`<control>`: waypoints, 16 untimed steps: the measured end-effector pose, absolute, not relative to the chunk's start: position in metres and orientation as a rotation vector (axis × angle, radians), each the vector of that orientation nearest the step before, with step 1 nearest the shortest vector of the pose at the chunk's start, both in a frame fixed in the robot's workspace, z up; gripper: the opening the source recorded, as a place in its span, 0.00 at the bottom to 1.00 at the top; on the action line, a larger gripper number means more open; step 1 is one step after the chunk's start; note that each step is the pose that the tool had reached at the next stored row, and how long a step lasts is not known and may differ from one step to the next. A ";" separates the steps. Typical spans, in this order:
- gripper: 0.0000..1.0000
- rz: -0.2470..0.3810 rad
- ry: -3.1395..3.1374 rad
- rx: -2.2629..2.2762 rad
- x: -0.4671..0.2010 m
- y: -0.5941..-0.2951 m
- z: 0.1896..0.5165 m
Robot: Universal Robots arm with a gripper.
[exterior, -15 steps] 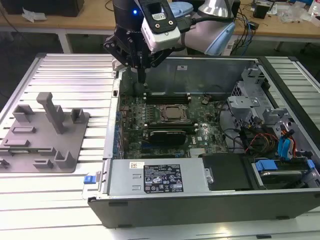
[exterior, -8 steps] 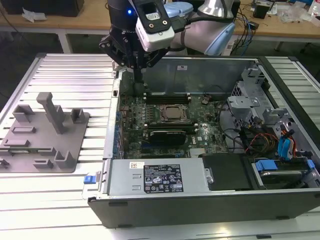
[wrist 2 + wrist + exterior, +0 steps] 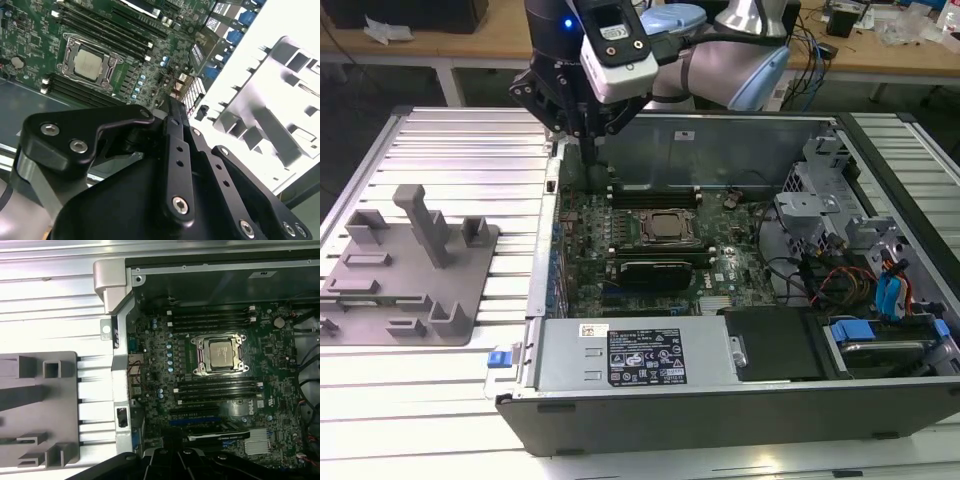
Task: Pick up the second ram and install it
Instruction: 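Reach for the second ram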
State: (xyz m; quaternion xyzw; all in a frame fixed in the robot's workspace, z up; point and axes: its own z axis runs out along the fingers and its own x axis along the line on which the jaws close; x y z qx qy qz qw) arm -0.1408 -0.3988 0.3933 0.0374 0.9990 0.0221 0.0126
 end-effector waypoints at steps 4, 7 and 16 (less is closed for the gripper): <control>0.08 0.069 3.113 0.117 -0.147 -0.399 0.393; 0.08 0.069 3.112 0.117 -0.156 -0.399 0.393; 0.08 0.069 3.112 0.116 -0.183 -0.399 0.393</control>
